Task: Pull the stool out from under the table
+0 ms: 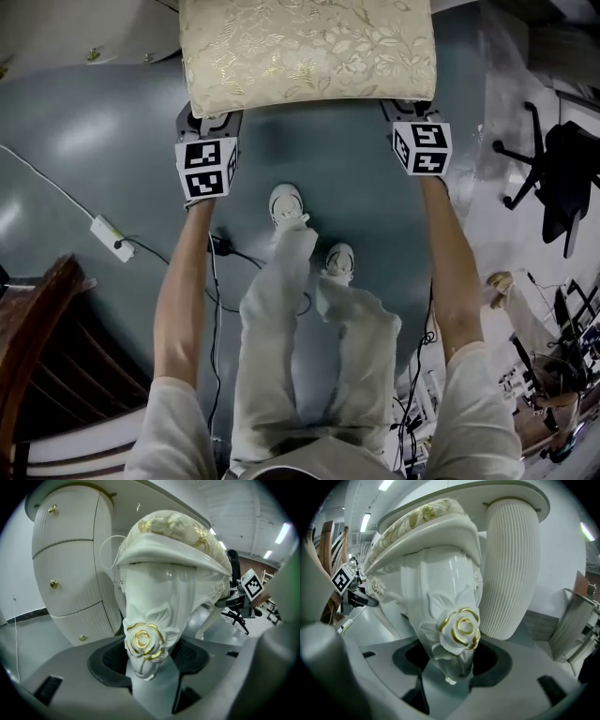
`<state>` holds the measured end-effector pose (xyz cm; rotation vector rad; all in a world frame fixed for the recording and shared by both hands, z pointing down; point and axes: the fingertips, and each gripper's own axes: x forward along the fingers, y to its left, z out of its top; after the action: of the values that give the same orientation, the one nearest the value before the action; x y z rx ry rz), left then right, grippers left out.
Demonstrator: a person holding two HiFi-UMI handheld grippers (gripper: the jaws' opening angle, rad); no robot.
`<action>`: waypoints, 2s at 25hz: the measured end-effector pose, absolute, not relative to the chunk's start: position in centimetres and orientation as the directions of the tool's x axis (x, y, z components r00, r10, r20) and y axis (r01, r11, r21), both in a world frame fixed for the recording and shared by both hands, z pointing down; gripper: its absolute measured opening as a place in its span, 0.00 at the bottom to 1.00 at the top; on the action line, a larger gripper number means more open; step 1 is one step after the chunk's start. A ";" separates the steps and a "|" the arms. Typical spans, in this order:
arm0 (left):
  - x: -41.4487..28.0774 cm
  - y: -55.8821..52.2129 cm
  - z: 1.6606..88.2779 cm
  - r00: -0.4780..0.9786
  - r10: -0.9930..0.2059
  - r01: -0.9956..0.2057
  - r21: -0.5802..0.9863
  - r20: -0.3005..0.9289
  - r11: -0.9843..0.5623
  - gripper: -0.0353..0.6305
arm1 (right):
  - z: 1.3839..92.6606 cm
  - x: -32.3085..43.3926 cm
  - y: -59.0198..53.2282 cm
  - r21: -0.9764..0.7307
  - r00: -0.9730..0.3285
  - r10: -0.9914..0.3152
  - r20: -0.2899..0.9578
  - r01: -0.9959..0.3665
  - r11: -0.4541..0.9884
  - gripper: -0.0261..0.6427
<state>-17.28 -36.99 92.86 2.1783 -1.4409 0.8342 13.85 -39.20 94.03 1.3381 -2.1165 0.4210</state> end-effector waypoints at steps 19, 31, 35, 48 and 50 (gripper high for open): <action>-16.4 -22.9 93.0 0.262 -0.679 -0.935 0.005 0.686 -0.355 0.44 | 93.9 14.7 -25.8 0.042 -0.334 -0.689 0.643 -0.883 0.468 0.40; -16.6 -23.0 92.9 0.259 -0.676 -0.936 0.006 0.690 -0.352 0.44 | 93.8 14.6 -25.3 0.034 -0.328 -0.683 0.653 -0.888 0.459 0.40; -16.5 -23.3 93.0 0.258 -0.676 -0.936 0.005 0.691 -0.352 0.44 | 93.7 14.7 -25.4 0.035 -0.322 -0.695 0.643 -0.894 0.447 0.40; -16.7 -23.3 92.6 0.272 -0.681 -0.932 0.009 0.680 -0.363 0.44 | 93.5 14.6 -25.0 0.030 -0.308 -0.697 0.647 -0.904 0.427 0.40; -16.7 -23.4 92.6 0.270 -0.681 -0.932 0.007 0.681 -0.363 0.44 | 93.6 14.5 -25.0 0.027 -0.310 -0.699 0.644 -0.905 0.426 0.41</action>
<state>-16.73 -23.36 92.64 2.1387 -1.4583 0.8352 14.54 -25.05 93.56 1.3489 -2.1026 0.4607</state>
